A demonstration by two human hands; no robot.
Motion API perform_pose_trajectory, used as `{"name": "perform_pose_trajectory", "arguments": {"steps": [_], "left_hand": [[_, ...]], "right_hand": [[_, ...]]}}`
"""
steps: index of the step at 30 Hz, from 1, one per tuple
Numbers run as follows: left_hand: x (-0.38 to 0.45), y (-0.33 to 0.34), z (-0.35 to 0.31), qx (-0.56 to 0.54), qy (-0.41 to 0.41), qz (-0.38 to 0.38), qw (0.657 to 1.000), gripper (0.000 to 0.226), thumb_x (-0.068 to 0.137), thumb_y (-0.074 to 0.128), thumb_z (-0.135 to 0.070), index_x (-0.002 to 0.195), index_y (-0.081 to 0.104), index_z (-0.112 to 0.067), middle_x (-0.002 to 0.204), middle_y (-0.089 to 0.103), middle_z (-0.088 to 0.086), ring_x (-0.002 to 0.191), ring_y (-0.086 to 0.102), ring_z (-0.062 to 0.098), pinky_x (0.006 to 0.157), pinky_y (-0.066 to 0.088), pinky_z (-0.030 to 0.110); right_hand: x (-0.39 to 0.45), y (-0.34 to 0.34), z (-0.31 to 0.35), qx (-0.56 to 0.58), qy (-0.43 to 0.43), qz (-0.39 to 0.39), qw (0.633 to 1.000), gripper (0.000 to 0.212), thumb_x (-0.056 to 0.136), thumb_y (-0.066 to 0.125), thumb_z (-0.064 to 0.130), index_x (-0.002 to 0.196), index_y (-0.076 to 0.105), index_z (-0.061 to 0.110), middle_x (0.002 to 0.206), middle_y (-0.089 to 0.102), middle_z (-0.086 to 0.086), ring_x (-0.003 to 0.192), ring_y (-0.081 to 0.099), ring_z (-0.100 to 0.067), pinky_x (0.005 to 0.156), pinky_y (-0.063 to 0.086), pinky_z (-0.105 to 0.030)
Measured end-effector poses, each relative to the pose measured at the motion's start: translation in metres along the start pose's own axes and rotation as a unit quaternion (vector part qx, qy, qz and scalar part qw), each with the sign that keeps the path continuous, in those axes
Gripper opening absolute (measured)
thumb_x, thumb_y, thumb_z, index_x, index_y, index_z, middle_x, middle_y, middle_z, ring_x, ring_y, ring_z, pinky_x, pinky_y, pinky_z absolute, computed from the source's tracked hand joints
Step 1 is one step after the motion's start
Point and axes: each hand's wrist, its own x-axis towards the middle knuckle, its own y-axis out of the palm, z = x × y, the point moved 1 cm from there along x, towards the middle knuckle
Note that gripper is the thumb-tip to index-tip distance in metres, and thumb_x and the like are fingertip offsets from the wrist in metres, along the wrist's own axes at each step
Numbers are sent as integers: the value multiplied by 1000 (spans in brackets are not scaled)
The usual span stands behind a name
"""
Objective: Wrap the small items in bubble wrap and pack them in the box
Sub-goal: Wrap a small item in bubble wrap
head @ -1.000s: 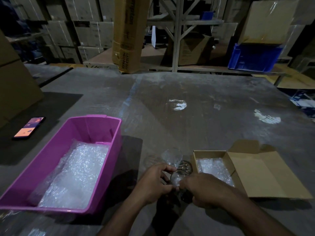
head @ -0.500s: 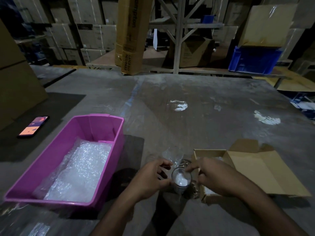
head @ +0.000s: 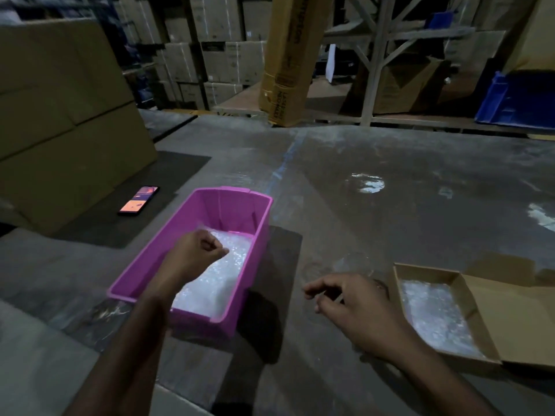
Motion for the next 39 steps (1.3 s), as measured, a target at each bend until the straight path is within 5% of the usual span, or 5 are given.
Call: {"name": "perform_pose_trajectory", "arguments": {"steps": [5, 9, 15, 26, 39], "left_hand": [[13, -1, 41, 247, -81, 110, 959, 62, 73, 88, -47, 121, 66, -14, 125, 65, 3, 103, 64, 21, 87, 53, 32], [8, 1, 43, 374, -78, 146, 913, 60, 70, 90, -47, 115, 66, -14, 109, 73, 2, 84, 66, 16, 79, 52, 30], [8, -8, 49, 382, -62, 100, 917, 28, 74, 84, -18, 101, 75, -23, 91, 75, -7, 73, 65, 11, 60, 47, 24], [2, -8, 57, 394, -81, 110, 909, 62, 73, 90, -38, 120, 63, -10, 114, 72, 6, 101, 68, 22, 89, 55, 37], [4, -29, 37, 328, -15, -25, 944, 41, 74, 86, -48, 105, 75, -22, 108, 73, -6, 91, 65, 13, 77, 52, 30]], "right_hand": [[9, 21, 14, 23, -40, 25, 999, 19, 96, 63, 28, 109, 75, 35, 95, 71, 25, 85, 65, 6, 77, 53, -18], [15, 29, 18, 24, -58, 25, 998, 16, 95, 65, 29, 107, 75, 35, 92, 70, 26, 83, 66, 6, 73, 53, -18], [19, 34, 13, 29, -55, 13, 998, 15, 95, 66, 31, 106, 76, 35, 91, 70, 24, 83, 67, 4, 76, 55, -24], [19, 32, 13, 26, -62, 0, 998, 13, 95, 66, 32, 102, 75, 37, 88, 70, 26, 81, 67, 3, 75, 56, -27], [20, 43, 22, 22, -72, 23, 997, 14, 96, 66, 30, 106, 74, 35, 88, 69, 25, 84, 65, 6, 73, 53, -20]]}}
